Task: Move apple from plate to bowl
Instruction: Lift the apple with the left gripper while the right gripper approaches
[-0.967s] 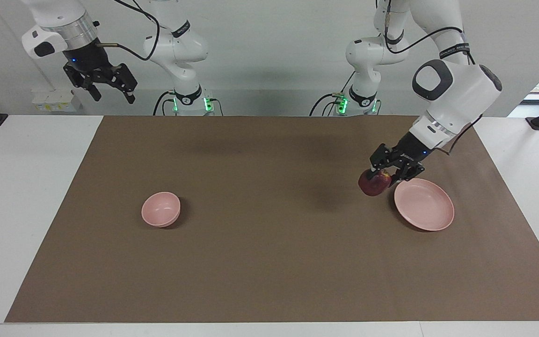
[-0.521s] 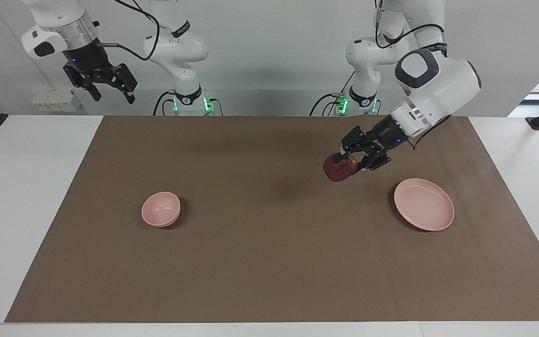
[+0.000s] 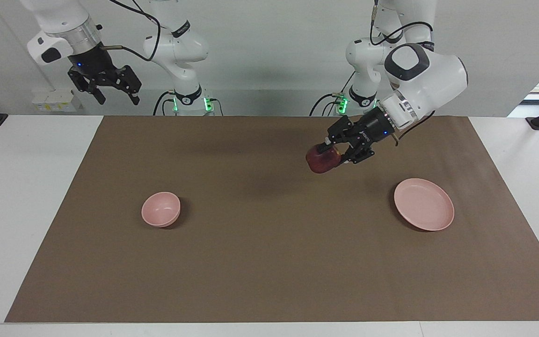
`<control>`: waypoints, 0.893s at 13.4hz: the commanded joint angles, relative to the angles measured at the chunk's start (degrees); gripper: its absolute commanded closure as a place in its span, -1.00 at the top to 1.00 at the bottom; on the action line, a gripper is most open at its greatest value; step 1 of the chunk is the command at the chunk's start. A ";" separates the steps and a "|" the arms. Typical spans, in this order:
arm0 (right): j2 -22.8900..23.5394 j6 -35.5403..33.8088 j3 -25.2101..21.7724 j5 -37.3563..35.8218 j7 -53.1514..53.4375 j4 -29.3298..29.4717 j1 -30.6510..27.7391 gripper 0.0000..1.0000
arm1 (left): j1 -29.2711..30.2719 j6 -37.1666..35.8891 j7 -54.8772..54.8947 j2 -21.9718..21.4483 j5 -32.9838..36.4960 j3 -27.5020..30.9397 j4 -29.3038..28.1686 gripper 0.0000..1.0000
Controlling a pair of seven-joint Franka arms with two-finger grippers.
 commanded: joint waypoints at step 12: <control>11.64 27.97 0.57 42.81 37.66 -9.39 10.10 1.00 | -0.13 2.90 -2.07 -1.47 -0.96 -2.03 -0.35 -1.00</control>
